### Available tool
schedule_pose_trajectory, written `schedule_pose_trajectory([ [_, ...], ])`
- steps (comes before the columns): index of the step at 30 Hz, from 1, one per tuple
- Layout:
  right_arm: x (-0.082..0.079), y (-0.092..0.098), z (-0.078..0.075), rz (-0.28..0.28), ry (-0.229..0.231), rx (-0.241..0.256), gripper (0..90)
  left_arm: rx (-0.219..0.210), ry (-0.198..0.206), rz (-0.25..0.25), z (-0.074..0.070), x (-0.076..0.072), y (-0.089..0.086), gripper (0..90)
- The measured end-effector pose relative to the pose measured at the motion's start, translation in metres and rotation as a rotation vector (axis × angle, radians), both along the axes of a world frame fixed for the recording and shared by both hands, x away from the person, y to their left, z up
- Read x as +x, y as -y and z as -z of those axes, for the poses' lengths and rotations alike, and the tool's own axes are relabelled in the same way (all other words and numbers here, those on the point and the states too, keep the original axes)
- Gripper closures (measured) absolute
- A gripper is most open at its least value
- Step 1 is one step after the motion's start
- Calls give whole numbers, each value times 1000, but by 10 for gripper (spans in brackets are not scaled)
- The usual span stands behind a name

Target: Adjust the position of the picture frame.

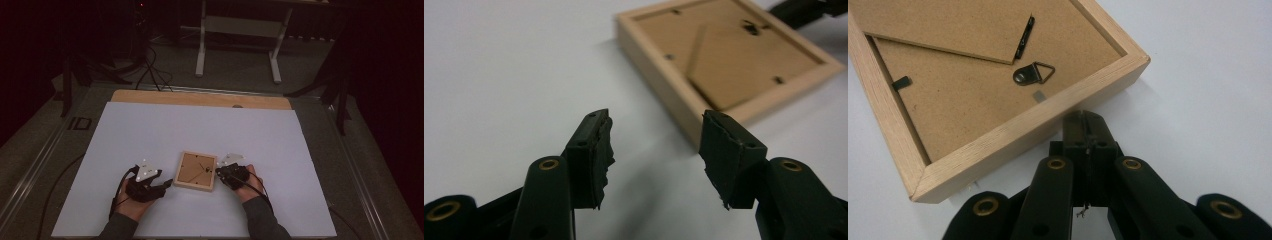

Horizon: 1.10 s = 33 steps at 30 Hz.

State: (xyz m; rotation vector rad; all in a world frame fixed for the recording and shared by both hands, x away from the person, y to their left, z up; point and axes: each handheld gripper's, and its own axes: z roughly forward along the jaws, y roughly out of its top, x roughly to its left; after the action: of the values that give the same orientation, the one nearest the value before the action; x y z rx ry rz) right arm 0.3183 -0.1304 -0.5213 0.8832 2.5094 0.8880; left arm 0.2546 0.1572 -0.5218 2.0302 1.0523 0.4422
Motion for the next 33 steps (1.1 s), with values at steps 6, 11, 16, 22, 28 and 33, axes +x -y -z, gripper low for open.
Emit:
schedule_pose_trajectory([
  [6,1,-1,0,-2,-1,3,897,30,-11,37,4,-1,11,460],
  [11,2,-2,0,-3,0,3,896,45,-34,62,6,0,13,476],
  [16,3,-4,0,0,-4,4,896,60,-43,72,8,2,16,482],
  [22,4,-9,-1,-2,-4,7,893,85,-48,86,10,3,20,505],
  [28,2,-11,-2,-11,0,8,892,99,-46,92,11,3,22,515],
  [33,-11,-12,-5,-50,-11,-15,890,106,-46,90,10,2,23,516],
])
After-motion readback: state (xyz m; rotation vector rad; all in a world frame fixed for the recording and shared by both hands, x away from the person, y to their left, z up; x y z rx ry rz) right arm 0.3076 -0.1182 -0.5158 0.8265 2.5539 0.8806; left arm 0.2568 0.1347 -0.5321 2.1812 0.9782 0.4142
